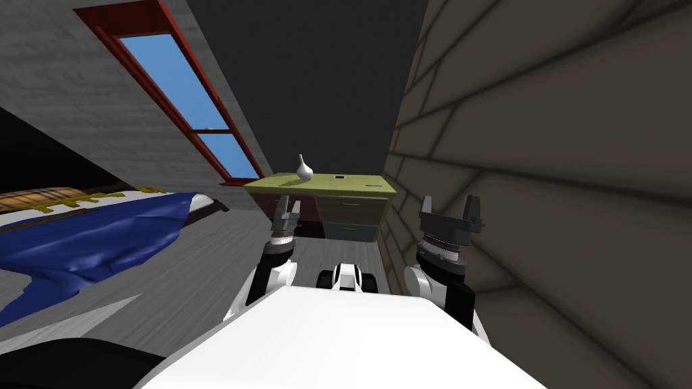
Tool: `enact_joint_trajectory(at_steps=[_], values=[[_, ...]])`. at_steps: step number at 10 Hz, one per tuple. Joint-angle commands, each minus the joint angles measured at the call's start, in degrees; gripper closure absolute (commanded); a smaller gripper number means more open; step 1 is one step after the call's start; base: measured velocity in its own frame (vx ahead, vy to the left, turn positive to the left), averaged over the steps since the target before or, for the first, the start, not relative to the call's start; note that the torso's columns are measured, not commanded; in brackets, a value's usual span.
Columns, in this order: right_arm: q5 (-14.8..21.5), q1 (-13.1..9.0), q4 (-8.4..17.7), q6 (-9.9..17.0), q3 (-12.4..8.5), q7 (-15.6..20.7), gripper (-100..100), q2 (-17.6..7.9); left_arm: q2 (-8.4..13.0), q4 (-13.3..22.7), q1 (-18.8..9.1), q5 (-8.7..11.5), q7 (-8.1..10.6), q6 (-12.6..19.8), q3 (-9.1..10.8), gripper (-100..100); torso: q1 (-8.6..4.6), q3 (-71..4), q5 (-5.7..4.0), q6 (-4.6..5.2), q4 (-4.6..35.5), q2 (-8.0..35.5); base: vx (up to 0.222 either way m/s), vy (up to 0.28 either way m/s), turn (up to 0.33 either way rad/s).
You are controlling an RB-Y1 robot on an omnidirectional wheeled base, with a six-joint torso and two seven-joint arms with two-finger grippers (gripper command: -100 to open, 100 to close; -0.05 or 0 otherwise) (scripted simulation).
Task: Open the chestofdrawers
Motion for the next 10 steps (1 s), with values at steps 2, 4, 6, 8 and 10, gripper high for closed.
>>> enact_joint_trajectory(at_steps=[2,4,6,8,10], values=[[0.00,0.00,0.00,0.00,0.00,0.00,0,0.00,3.07,3.80,-0.83,-0.42,-0.54,-0.35,-0.23,-100,-0.02,0.00,-0.01,0.00,0.02,0.03,0.060,-0.034,-0.014],[0.00,0.00,0.00,0.00,0.00,0.00,0,0.00,4.05,6.29,-1.48,-0.61,-0.82,-0.60,-0.20,-100,-0.01,0.01,0.00,0.00,0.03,0.05,0.061,-0.040,-0.014],[0.00,0.00,0.00,0.00,0.00,0.00,0,0.00,4.77,8.99,-2.18,-0.81,-1.11,-0.86,-0.16,-100,0.02,0.05,0.01,0.00,0.05,0.12,0.050,-0.041,-0.016],[0.00,0.00,0.00,0.00,0.00,0.00,0,0.00,5.27,11.98,-2.95,-1.01,-1.42,-1.08,-0.12,-100,0.05,0.01,0.01,0.00,0.03,0.05,0.067,-0.035,-0.017],[0.00,0.00,0.00,0.00,0.00,0.00,0,0.00,5.62,15.15,-3.77,-1.22,-1.73,-1.29,-0.08,-100,0.01,0.01,0.00,0.00,0.03,0.05,0.065,-0.044,-0.015]])
